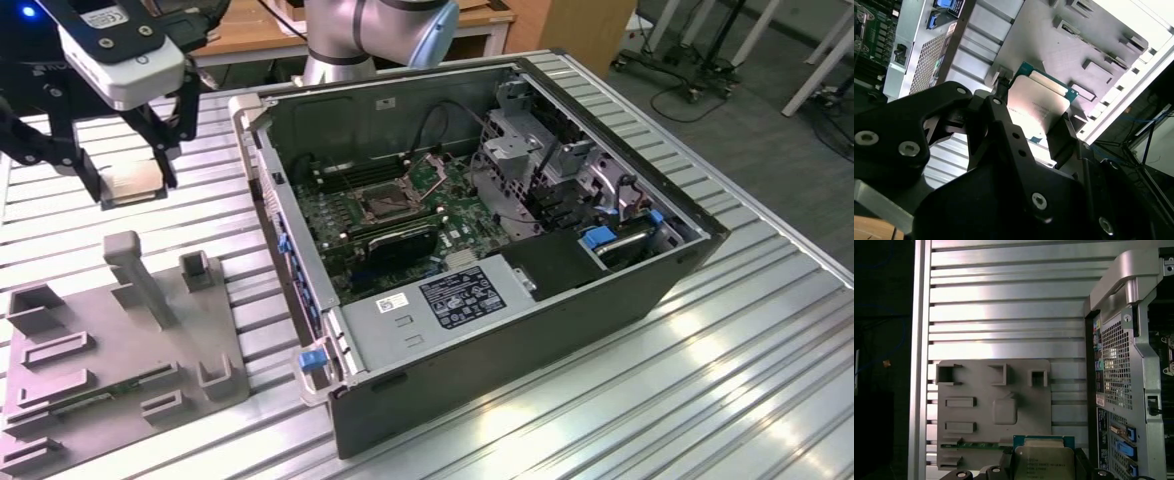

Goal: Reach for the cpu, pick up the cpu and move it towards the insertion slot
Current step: 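Pick up the cpu and move it towards the insertion slot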

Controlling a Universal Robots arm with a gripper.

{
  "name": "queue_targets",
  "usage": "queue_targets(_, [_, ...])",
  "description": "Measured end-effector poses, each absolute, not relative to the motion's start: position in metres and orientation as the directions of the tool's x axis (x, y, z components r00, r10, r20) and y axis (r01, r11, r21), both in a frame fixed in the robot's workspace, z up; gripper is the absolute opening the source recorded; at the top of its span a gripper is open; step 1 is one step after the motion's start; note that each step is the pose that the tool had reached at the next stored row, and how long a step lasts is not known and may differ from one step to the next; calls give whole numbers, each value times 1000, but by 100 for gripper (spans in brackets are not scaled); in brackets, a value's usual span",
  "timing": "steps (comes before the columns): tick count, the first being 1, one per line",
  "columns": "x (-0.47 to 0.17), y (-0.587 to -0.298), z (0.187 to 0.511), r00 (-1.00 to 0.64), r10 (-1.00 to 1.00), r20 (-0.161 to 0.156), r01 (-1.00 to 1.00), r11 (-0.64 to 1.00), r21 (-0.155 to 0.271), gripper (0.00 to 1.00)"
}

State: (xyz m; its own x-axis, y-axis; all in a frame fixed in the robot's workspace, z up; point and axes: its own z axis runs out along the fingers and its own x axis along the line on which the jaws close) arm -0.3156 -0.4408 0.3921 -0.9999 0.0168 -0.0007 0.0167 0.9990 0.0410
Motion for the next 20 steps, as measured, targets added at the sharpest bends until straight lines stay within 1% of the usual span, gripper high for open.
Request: queue_targets(20, [-298,-441,392,-1000,17,-1,17,999,41,55])
